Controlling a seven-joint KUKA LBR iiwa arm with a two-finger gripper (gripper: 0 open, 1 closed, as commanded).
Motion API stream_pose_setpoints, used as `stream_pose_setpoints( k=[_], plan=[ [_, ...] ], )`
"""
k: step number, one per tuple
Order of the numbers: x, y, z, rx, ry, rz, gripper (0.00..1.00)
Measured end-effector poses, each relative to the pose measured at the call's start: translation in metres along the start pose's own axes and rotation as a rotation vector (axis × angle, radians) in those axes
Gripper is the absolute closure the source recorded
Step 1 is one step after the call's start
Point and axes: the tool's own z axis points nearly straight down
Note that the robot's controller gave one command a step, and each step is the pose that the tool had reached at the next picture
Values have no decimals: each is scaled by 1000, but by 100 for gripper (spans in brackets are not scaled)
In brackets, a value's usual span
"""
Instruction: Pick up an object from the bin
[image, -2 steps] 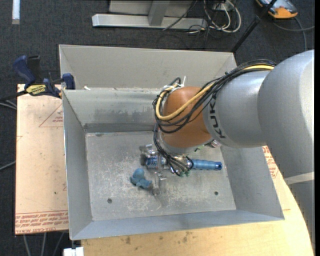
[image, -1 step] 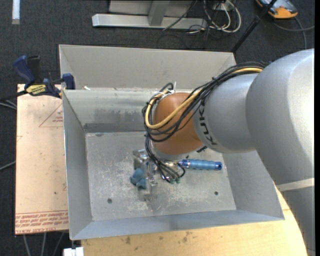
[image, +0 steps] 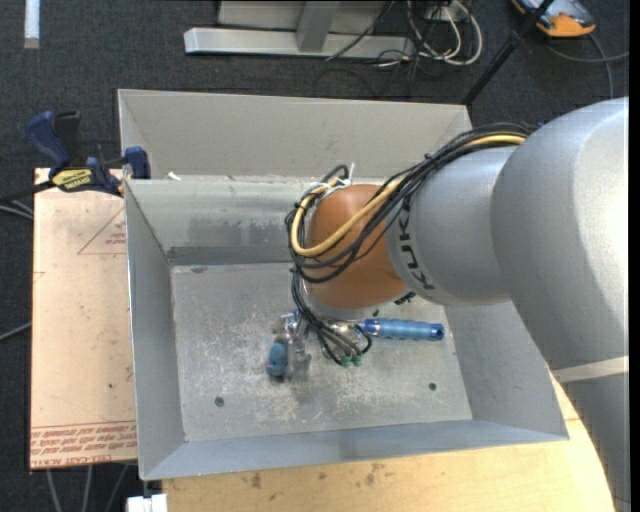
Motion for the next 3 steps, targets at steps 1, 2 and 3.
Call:
stream_pose_setpoints(
  k=[1, 2, 3],
  plan=[
    [8, 27, -118, -1, -9, -2, 100],
    [14, 98, -206, -4, -11, -6, 100],
    [-7, 130, -223, -1, -6, -102, 100]
  ],
)
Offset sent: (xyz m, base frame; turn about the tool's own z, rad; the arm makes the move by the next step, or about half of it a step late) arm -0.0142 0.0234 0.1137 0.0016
